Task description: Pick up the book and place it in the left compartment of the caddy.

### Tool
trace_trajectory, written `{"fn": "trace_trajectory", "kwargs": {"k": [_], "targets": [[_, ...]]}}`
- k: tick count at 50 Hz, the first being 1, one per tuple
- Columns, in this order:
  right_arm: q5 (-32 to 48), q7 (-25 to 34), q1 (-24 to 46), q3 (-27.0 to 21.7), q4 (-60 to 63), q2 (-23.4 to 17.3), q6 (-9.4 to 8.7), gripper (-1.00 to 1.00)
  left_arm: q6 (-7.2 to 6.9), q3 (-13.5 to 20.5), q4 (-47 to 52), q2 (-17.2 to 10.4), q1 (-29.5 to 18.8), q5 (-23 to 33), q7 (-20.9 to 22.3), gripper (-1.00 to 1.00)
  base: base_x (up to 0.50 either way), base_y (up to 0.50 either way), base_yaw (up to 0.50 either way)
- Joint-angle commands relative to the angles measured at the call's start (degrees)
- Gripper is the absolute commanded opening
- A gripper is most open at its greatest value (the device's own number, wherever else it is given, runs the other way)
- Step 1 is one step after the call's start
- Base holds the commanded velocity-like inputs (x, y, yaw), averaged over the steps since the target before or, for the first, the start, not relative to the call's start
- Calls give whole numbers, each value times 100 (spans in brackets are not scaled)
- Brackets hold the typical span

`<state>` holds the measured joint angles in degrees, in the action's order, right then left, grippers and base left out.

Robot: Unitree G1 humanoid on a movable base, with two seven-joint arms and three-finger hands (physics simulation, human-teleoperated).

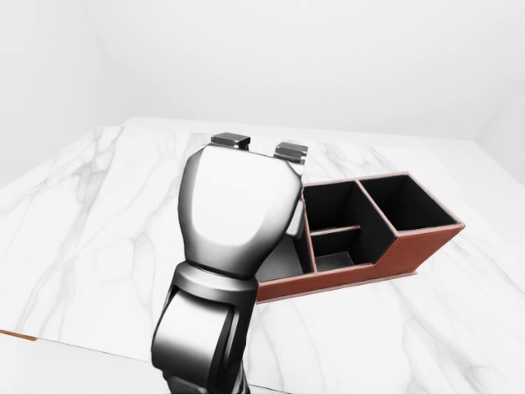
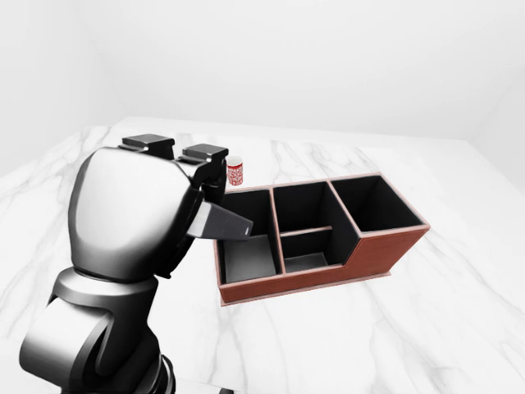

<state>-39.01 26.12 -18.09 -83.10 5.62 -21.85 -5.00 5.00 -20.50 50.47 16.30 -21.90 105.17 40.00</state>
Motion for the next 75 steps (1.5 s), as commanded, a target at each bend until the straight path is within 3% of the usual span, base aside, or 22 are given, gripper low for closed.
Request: {"fn": "trace_trajectory", "kwargs": {"k": [1,39,46,53,61,62,63,73,74,75], "targets": [[-24,-5,-5,-17,12,-10,0,100,0,-68,-311,24,-87,83,0,-100,0,0,0],[-59,-3,1,-60,49,-24,0,100,0,-18,-560,-39,-151,33,0,-100,0,0,0],[-2,26,2,-4,30,4,0,100,0,-291,-718,147,-182,300,0,-100,0,0,0],[-1,34,-2,-21,52,0,0,100,0,-265,-1119,343,-395,509,0,-100,0,0,0],[54,49,15,15,14,6,0,100,0,-263,-1453,312,-398,579,0,-100,0,0,0],[58,50,15,19,14,10,0,100,0,-258,-1478,286,-419,671,0,-100,0,0,0],[46,51,3,7,33,8,0,100,0,-318,-1547,-72,-612,753,0,-100,0,0,0],[79,62,13,48,-3,21,0,100,0,-271,-2017,-96,-536,783,0,-100,0,0,0],[81,60,18,46,-40,2,0,100,0,-403,-2066,-385,-676,783,0,-100,0,0,0],[76,54,15,40,-50,-15,0,100,0,-477,-2079,-407,-696,783,0,-100,0,0,0]]}}
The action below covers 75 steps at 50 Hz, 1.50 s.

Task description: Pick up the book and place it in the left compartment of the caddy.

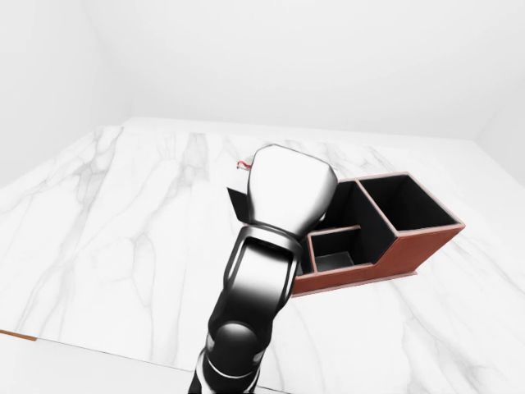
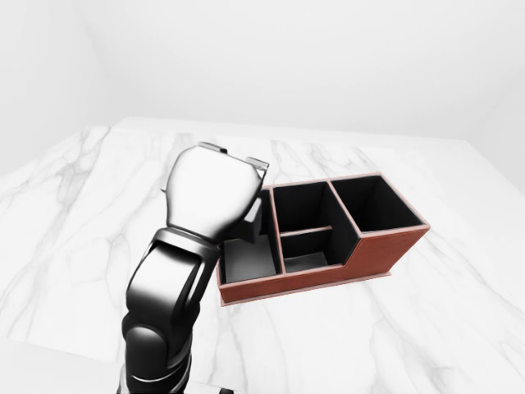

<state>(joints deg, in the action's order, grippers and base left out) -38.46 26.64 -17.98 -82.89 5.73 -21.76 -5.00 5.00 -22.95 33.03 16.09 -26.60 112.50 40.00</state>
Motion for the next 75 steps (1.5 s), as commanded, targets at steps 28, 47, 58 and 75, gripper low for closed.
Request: {"fn": "trace_trajectory", "kwargs": {"k": [28,47,58,75], "targets": [[30,14,-9,-17,-10,-8,0,100,0,-200,-855,-308,-196,50,-96,-100,0,0,0],[70,55,5,-10,24,3,0,100,0,-538,-864,-286,-362,50,0,-100,0,0,0],[79,66,3,-2,5,7,0,100,0,-566,-1005,-286,-282,50,-90,-100,0,0,0],[76,55,-7,-11,-19,-13,0,100,0,-486,-1275,-199,-162,50,-339,-100,0,0,0]]}}
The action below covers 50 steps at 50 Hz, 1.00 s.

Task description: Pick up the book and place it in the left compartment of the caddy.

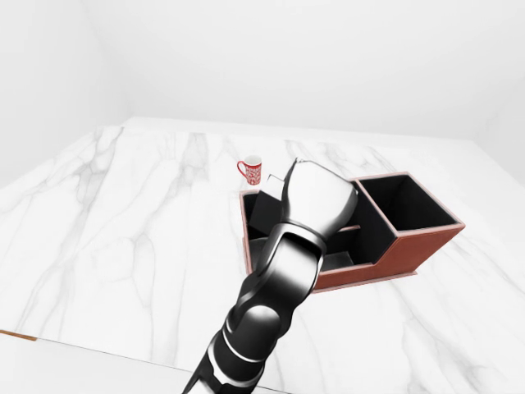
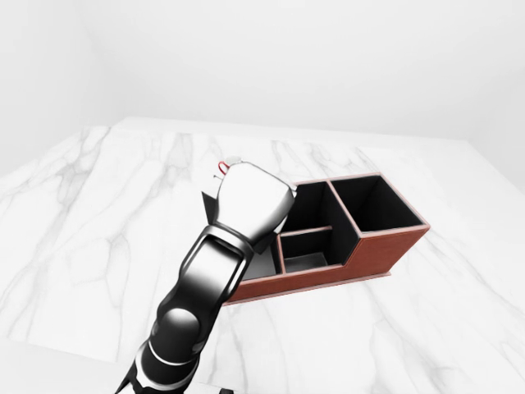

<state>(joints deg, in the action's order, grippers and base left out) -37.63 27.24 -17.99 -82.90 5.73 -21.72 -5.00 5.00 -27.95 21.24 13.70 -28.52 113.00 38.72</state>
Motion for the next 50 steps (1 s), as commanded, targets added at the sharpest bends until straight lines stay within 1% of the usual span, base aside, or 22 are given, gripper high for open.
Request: {"fn": "trace_trajectory", "kwargs": {"k": [1,4,16,21,23,27,31,35,37,40,50], "targets": [[5,6,-7,-1,1,6,0,100,0,47,-152,48,23,0,-244,-100,0,0,0],[17,15,-4,6,-10,7,0,100,0,45,-221,52,50,0,-326,-100,0,0,0],[19,-9,1,-37,14,-16,0,100,0,63,-351,111,86,0,-424,-100,0,0,0],[-15,-63,17,-25,-58,-60,0,100,0,53,-345,168,77,0,-431,-100,0,0,0],[-29,-65,3,-36,-4,-39,0,100,0,106,-383,229,80,0,-483,-100,0,0,0],[14,-41,8,5,-35,-27,0,100,0,136,-442,173,91,0,-481,-100,0,0,0],[-1,-47,1,-14,-10,-30,0,100,0,211,-498,185,132,0,-554,-100,0,0,0],[3,-48,5,-19,-9,-35,0,100,0,195,-555,137,141,0,-578,-100,0,0,0],[28,-40,14,1,-25,-23,0,100,0,260,-584,156,139,0,-619,-100,0,0,0],[21,-32,7,-2,-31,-24,0,100,0,273,-565,162,147,0,-593,-100,0,0,0],[24,-36,6,9,-46,-24,0,100,0,357,-706,123,201,0,-709,-100,0,0,0]]}}
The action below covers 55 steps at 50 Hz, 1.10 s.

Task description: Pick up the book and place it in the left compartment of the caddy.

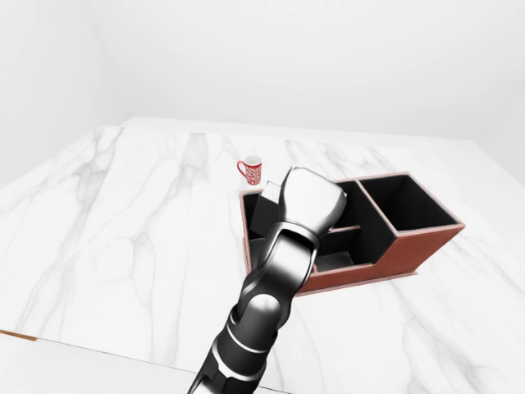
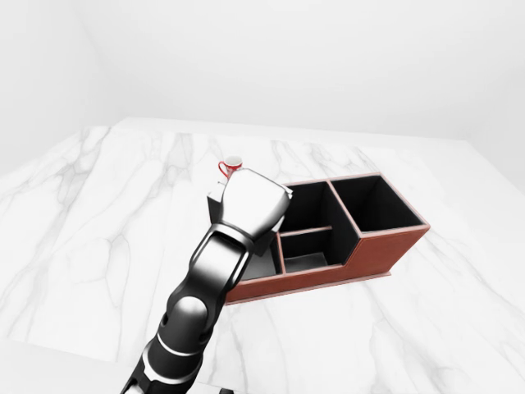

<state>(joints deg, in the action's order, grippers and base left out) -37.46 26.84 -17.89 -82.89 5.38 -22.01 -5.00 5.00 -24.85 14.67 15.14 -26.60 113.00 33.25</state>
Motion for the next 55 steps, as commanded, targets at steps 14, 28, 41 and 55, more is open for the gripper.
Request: {"fn": "trace_trajectory", "kwargs": {"k": [14,28,41,55], "targets": [[2,-11,-9,0,-14,-2,0,100,0,194,-387,-3,59,-1,-449,-100,0,0,0],[19,-11,9,10,-56,-9,0,100,0,219,-932,10,12,-4,-933,-100,0,0,0],[-6,-14,-13,-23,-17,-10,0,100,0,135,-932,30,18,-1,-973,-100,0,0,0],[17,-10,10,27,-97,-21,0,100,0,350,-1488,-21,21,-49,-1318,-100,0,0,0]]}}
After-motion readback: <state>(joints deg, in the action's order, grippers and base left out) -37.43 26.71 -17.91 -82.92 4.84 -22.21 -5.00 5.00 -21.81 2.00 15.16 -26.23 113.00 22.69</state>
